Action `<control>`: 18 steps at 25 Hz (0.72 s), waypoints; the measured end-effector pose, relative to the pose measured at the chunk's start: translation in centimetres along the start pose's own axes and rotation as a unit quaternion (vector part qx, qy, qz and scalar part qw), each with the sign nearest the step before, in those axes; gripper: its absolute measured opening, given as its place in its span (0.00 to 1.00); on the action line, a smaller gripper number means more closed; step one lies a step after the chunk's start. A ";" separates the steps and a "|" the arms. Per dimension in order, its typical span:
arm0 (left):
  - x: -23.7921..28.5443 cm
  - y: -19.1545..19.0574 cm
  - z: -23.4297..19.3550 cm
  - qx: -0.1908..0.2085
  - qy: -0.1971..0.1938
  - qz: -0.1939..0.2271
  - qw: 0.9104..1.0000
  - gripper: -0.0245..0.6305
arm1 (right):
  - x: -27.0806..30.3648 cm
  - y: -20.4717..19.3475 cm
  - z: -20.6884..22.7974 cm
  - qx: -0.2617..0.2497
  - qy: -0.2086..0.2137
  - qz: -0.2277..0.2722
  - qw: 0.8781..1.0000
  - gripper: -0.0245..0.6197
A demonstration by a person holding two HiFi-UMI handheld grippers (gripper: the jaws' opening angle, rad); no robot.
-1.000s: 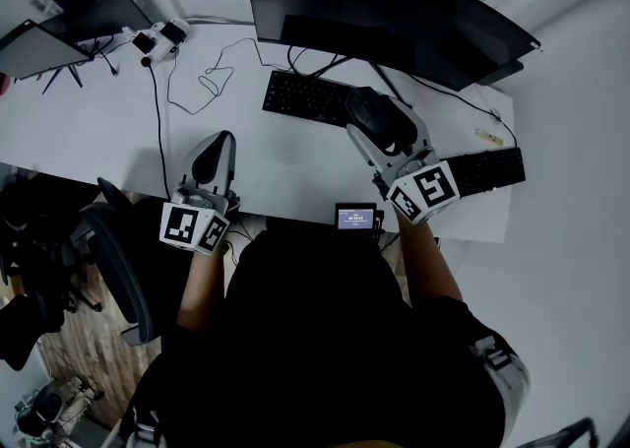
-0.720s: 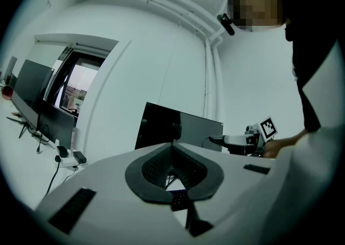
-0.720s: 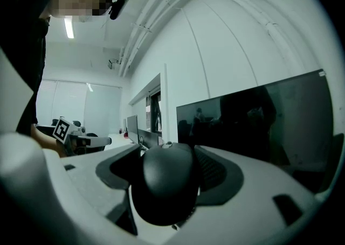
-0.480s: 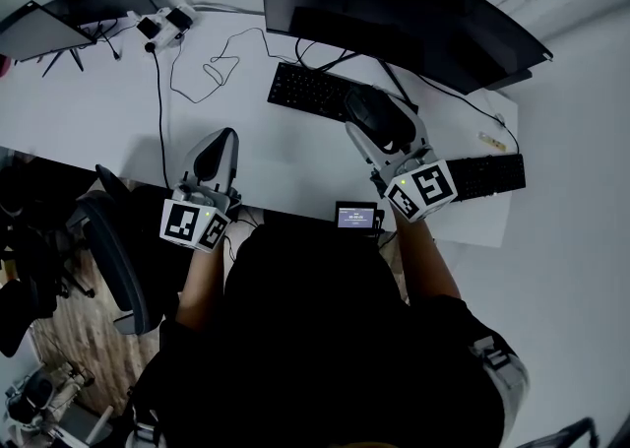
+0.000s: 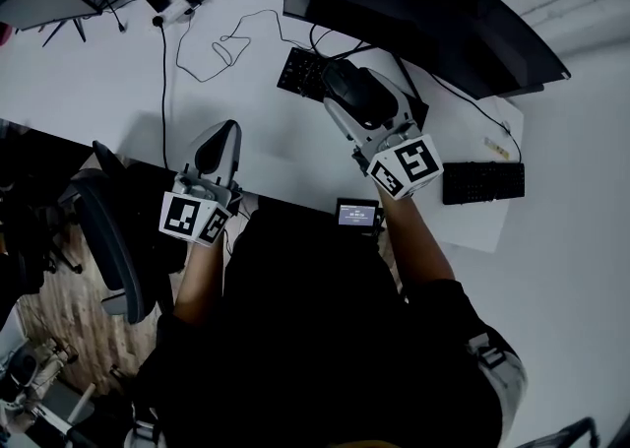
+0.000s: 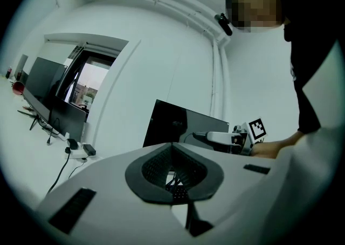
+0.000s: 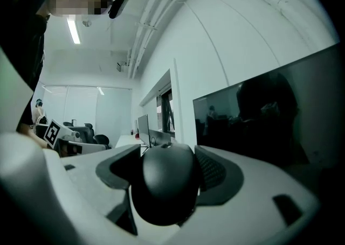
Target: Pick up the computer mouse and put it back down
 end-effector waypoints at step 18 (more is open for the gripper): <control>0.9 -3.7 -0.5 -0.017 -0.003 -0.041 0.999 0.03 | 4.5 -14.1 -3.4 0.031 0.049 -0.137 0.989 0.53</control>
Point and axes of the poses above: the fingertips, and each gripper's own axes: x forward along the fingers, z to its right, y out of its top, the point moved 4 cm from there along -x, backward along the fingers, and after that the axes turned 15 degrees about -z, right-handed, at the moved point
